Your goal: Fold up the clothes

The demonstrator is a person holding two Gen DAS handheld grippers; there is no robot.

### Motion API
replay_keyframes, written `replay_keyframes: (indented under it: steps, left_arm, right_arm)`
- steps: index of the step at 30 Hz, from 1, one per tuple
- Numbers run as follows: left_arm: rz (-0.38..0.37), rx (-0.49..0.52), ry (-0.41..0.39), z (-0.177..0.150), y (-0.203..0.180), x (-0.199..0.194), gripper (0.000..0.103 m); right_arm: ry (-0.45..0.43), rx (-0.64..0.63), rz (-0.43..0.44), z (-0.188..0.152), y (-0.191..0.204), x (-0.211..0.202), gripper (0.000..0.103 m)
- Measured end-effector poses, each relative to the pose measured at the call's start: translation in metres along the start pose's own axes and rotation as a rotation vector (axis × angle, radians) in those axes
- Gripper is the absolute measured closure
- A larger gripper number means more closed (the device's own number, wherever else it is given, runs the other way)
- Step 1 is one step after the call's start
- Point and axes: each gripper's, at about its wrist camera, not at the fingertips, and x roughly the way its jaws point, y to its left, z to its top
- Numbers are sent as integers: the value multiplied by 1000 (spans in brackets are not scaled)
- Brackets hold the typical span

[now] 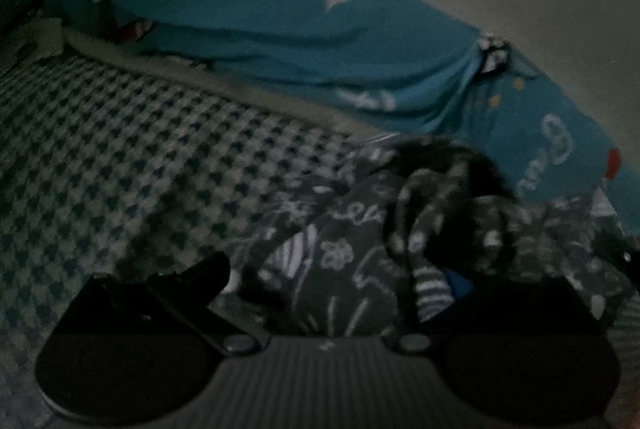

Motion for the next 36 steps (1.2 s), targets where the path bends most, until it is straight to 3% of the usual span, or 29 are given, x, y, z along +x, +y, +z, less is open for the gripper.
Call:
replay_keyframes:
  steps: [6,13,18,24,36]
  left_arm:
    - [-35,-42,18,-2,20,-5,0]
    - [-69,-67,15,-3,36,-12,0]
    - [6,-24,6,-5,39,-18,0]
    - [76,36,2,-10,41,-22,0]
    - [170,20,-13,-16,44,-45,0]
  right_arm:
    - [83,80,-74,-7,-20,9,69]
    - [105,118,-125,-13,-36,11,68]
    - [97,126,-155,-15,-38,9,68]
    - [44,121,-124,-13,-37,-7,65]
    - [-6,157,-84,-15,-47,-45,60]
